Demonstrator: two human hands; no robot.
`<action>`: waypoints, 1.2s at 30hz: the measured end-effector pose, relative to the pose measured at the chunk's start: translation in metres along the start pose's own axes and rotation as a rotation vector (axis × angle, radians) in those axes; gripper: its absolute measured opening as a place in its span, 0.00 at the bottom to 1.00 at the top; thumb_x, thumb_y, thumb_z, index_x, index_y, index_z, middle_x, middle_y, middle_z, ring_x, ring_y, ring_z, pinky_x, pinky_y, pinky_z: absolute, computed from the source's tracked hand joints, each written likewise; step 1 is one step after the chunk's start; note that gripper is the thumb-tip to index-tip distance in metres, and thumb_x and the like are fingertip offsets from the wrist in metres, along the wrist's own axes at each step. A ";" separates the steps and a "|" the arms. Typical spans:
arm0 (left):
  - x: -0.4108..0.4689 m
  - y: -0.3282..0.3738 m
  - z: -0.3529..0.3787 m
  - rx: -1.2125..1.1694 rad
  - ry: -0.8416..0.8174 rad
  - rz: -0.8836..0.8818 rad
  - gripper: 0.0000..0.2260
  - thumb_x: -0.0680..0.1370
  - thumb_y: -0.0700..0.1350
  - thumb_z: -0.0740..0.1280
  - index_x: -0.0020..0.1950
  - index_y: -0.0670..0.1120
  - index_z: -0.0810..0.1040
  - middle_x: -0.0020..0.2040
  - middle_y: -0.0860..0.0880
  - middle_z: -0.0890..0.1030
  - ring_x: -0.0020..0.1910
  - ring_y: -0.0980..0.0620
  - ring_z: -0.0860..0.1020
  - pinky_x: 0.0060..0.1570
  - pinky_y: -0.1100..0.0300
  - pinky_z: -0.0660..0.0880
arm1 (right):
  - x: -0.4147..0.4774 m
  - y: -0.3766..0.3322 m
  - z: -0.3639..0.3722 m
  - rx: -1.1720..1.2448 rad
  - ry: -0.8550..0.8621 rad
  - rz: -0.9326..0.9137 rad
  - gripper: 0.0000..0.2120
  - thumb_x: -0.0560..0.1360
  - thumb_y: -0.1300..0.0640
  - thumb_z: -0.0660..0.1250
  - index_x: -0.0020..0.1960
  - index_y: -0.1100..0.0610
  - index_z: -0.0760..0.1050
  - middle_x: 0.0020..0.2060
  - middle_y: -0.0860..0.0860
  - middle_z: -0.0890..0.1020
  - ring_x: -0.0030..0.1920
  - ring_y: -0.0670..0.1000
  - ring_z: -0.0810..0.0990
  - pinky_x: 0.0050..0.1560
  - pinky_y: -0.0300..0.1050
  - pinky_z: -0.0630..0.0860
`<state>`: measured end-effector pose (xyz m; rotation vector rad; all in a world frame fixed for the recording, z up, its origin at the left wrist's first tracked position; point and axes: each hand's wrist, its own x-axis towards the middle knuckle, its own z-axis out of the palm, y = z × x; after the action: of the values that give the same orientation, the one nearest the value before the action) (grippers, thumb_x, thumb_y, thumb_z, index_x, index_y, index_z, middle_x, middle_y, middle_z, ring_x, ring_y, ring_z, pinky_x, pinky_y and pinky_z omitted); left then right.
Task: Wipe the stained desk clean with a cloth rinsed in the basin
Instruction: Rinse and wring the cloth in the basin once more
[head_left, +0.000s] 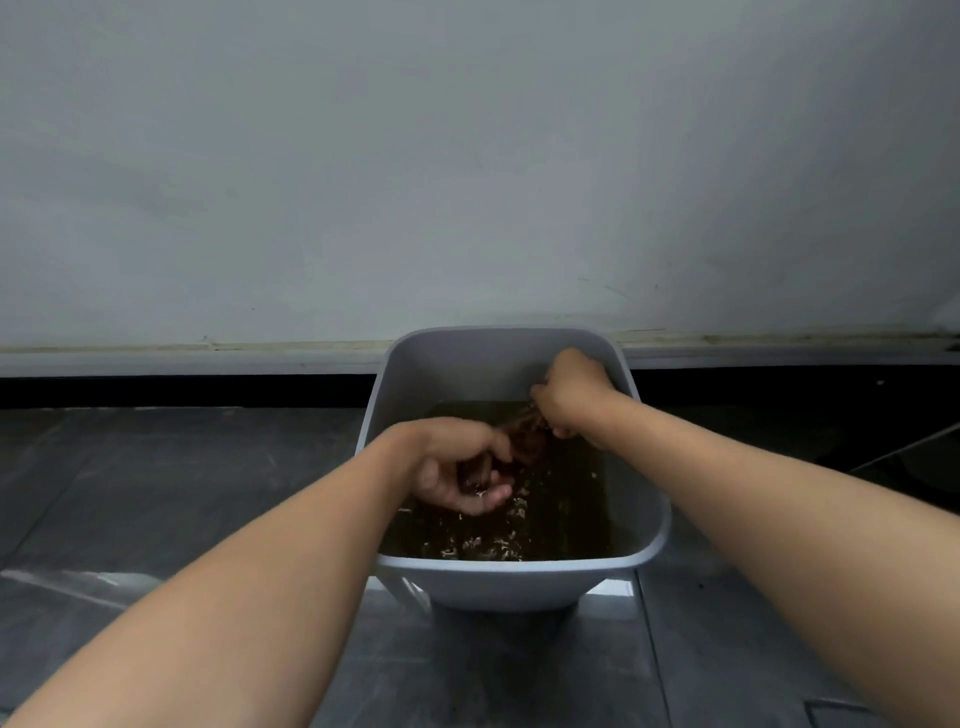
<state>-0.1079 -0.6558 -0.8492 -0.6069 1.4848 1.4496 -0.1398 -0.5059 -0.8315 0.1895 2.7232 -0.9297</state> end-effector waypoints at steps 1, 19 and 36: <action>-0.004 0.002 0.002 -0.129 -0.091 0.040 0.11 0.80 0.43 0.65 0.60 0.38 0.73 0.38 0.43 0.77 0.39 0.49 0.78 0.35 0.56 0.82 | -0.003 -0.002 -0.002 0.034 -0.003 -0.014 0.08 0.80 0.61 0.65 0.49 0.66 0.78 0.38 0.60 0.82 0.33 0.58 0.82 0.33 0.47 0.81; -0.013 0.013 0.014 1.048 0.453 0.776 0.16 0.69 0.39 0.77 0.53 0.46 0.75 0.48 0.50 0.80 0.49 0.48 0.80 0.44 0.60 0.74 | -0.032 0.001 -0.035 0.552 -0.432 0.125 0.14 0.84 0.55 0.61 0.61 0.66 0.73 0.48 0.60 0.80 0.37 0.51 0.78 0.36 0.42 0.79; -0.021 0.020 0.011 1.635 0.532 0.909 0.05 0.75 0.40 0.68 0.42 0.49 0.75 0.40 0.49 0.80 0.40 0.47 0.81 0.39 0.55 0.78 | -0.044 0.008 -0.012 -0.130 -0.430 -0.338 0.03 0.78 0.58 0.67 0.46 0.58 0.77 0.38 0.53 0.79 0.38 0.51 0.78 0.38 0.42 0.75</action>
<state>-0.1129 -0.6474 -0.8203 0.8642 2.8688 0.1141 -0.0987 -0.4940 -0.8149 -0.4565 2.4316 -0.7602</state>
